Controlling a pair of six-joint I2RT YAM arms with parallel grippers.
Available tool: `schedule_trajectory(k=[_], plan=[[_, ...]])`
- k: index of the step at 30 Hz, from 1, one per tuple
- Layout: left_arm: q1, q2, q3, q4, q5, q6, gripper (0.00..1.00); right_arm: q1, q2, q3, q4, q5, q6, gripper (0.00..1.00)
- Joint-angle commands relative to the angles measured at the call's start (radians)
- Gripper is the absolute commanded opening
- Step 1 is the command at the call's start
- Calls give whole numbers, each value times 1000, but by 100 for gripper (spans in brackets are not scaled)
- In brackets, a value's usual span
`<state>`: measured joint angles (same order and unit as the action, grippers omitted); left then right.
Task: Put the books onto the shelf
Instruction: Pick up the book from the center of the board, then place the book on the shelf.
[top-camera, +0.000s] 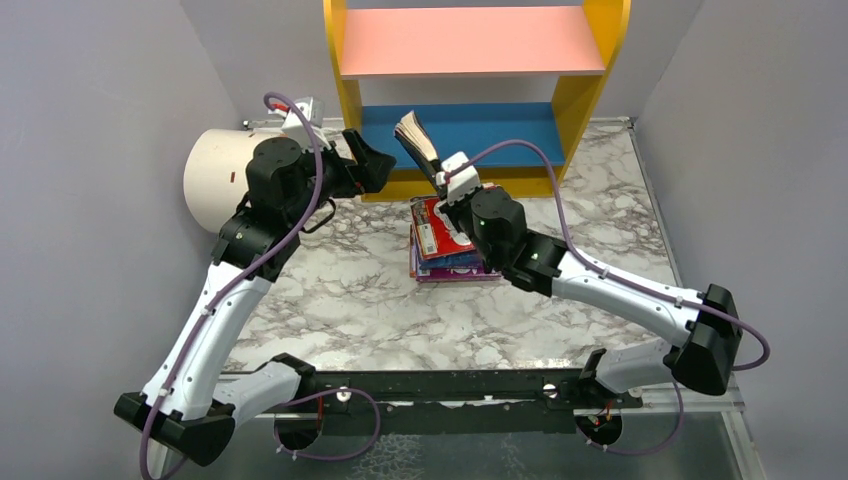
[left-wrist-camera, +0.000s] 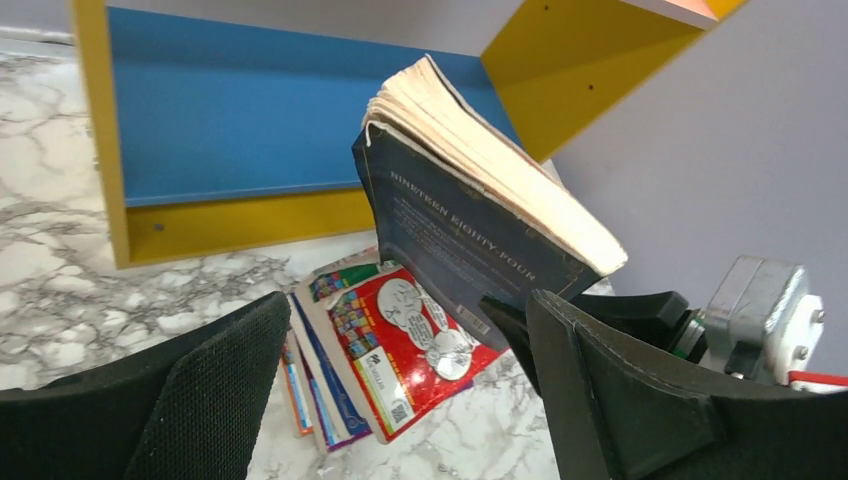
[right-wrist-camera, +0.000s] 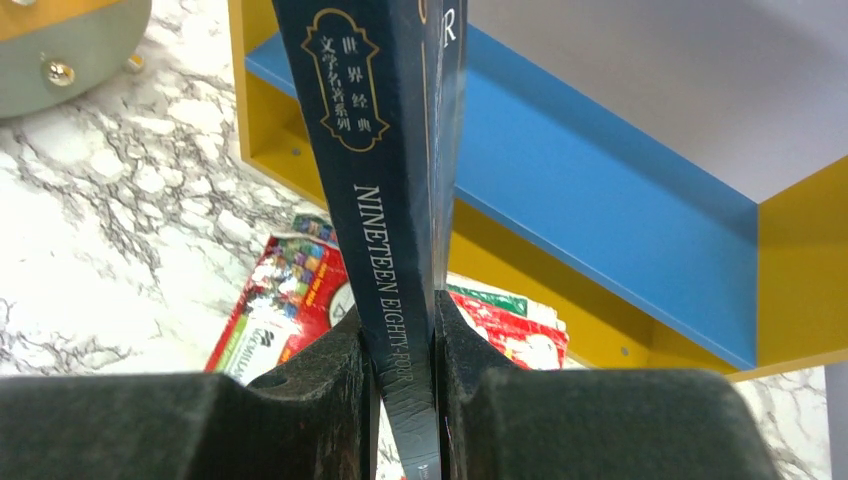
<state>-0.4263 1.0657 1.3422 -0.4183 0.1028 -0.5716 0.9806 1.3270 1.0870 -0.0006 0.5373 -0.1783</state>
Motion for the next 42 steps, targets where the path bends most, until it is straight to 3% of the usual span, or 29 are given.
schedule_trajectory(k=[1, 10, 18, 32, 42], plan=[[3, -34, -47, 22, -102, 42, 83, 2, 54, 98, 97, 41, 32, 1], [4, -93, -155, 70, -170, 60, 84, -17, 210, 228, 117, 64, 44, 1], [4, -189, -240, 123, -286, 67, 86, -58, 244, 245, 249, 52, 98, 1], [15, -190, -275, 80, -349, 101, 98, -84, 386, 312, 447, 61, 125, 1], [35, -203, -305, 73, -341, 109, 99, -83, 511, 398, 583, 109, 97, 1]])
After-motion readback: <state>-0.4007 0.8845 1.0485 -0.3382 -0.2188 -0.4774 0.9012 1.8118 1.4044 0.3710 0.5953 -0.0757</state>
